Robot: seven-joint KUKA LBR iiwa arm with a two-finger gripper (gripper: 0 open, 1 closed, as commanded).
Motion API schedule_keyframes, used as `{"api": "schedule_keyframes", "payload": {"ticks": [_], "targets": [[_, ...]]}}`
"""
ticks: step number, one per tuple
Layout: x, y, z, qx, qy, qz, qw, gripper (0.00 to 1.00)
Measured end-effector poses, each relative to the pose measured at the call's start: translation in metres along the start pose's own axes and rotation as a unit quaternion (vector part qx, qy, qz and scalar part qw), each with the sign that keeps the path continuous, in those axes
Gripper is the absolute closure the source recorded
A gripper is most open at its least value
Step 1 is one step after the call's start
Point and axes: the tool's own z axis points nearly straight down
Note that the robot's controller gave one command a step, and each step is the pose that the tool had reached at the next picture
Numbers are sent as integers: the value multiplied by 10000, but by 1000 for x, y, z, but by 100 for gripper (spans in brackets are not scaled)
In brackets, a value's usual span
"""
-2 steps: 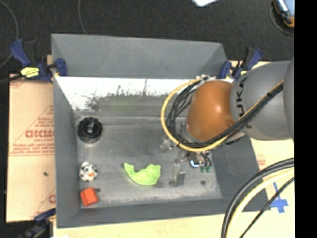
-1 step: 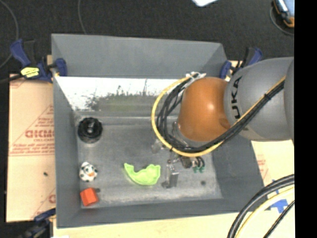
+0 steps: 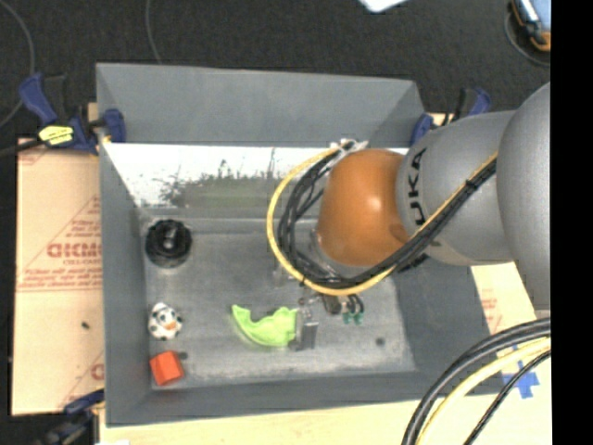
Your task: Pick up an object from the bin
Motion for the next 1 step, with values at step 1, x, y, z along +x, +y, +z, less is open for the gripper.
{"api": "schedule_keyframes", "payload": {"ticks": [1], "targets": [[14, 11, 55, -7, 15, 110, 9999, 0]]}}
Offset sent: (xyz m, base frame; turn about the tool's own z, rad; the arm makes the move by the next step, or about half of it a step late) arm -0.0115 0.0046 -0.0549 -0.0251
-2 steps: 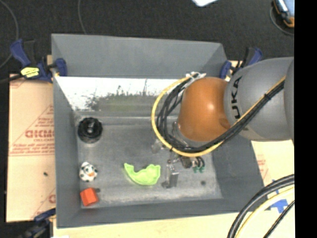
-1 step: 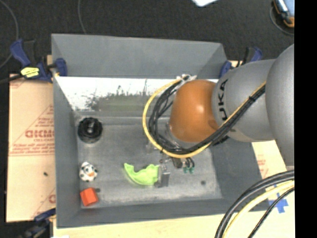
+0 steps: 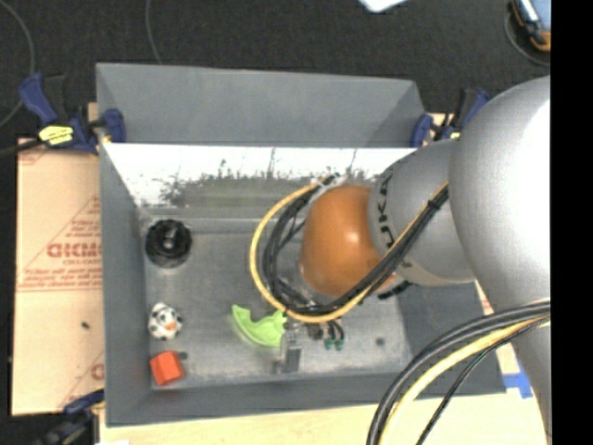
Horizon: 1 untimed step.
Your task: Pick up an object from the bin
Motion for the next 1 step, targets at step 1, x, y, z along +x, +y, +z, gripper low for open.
{"api": "schedule_keyframes", "payload": {"ticks": [1], "targets": [[-4, -7, -1, 15, -33, -226, 9997, 100]]}}
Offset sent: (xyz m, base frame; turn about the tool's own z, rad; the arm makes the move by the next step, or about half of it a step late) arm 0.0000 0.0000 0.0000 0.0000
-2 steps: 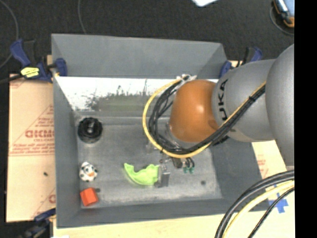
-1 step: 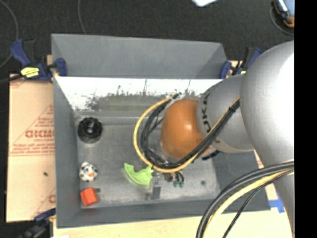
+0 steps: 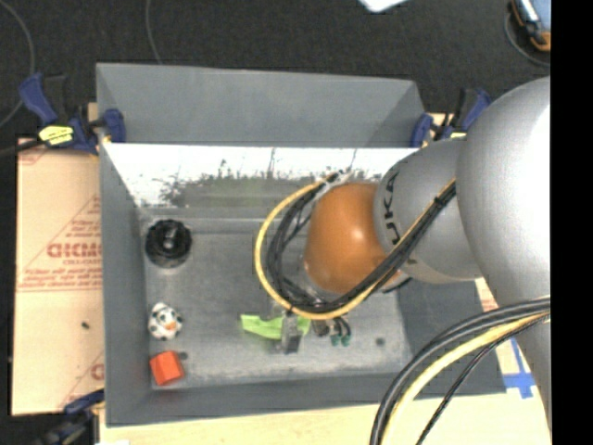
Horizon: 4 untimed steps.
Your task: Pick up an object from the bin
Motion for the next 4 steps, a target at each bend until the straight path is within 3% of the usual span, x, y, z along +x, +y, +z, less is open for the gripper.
{"api": "schedule_keyframes", "payload": {"ticks": [2, 3, 4], "targets": [[1, 0, -3, 0, 20, -1, 10000, 100], [3, 0, -22, 1, 60, -2, 10000, 100], [0, 0, -41, 0, 7, -1, 10000, 100]]}}
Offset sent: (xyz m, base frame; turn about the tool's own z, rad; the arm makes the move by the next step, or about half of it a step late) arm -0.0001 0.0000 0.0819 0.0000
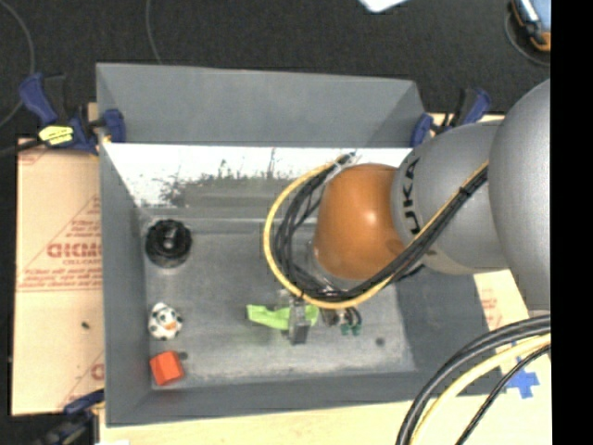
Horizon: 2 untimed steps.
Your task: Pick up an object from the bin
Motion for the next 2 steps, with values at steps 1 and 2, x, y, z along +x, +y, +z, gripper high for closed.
{"api": "schedule_keyframes", "payload": {"ticks": [1, 2], "targets": [[-1, 0, -9, 0, -19, 0, 10000, 100], [-1, 0, -13, 1, -17, -2, 10000, 100]]}}
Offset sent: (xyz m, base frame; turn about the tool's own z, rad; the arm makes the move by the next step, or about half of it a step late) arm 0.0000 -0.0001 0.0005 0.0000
